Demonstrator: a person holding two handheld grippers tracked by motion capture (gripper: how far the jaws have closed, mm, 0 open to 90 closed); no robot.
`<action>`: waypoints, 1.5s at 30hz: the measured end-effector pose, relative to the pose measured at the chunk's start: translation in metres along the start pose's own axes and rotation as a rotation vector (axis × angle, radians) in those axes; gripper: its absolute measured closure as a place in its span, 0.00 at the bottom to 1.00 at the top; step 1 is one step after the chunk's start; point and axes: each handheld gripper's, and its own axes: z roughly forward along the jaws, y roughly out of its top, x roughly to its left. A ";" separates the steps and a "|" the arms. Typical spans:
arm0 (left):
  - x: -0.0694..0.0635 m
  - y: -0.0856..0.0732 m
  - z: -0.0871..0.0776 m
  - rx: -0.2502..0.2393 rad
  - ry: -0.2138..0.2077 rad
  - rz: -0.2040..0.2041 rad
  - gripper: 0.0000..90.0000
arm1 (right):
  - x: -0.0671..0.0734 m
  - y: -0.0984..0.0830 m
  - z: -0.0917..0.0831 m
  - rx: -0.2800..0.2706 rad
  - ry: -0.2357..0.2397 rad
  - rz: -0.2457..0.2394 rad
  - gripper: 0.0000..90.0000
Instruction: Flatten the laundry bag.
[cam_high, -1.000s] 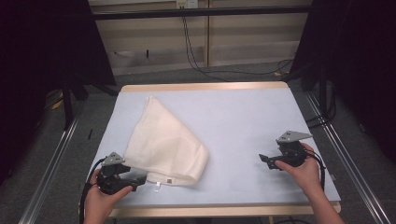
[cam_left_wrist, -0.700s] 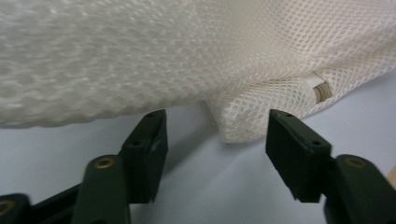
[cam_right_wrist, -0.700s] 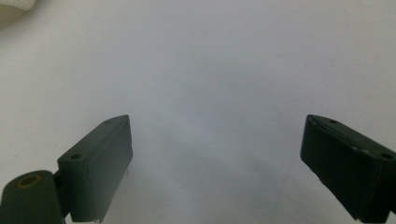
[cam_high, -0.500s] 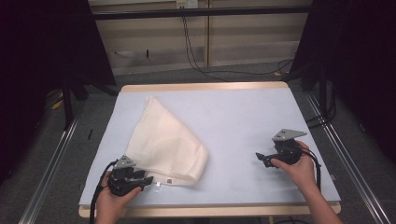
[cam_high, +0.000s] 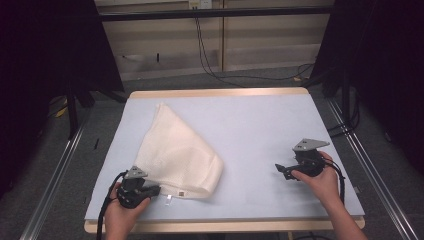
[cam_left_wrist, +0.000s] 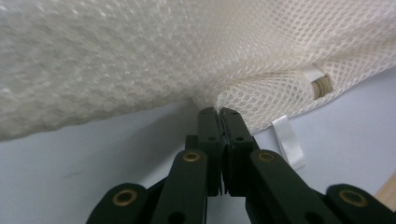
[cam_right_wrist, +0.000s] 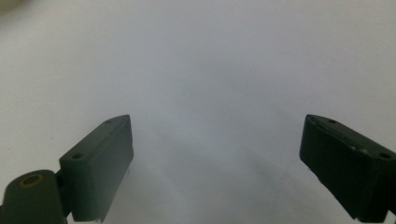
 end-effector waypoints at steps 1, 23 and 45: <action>-0.001 0.000 0.000 -0.020 0.001 -0.015 0.98 | 0.000 0.000 0.000 -0.003 -0.003 -0.003 0.10; 0.004 0.031 -0.018 -0.094 -0.042 -0.015 0.99 | 0.001 -0.013 -0.010 0.018 0.004 0.003 0.11; 0.002 0.063 -0.017 -0.114 -0.055 0.002 0.99 | 0.004 -0.012 -0.005 0.021 0.037 -0.018 0.11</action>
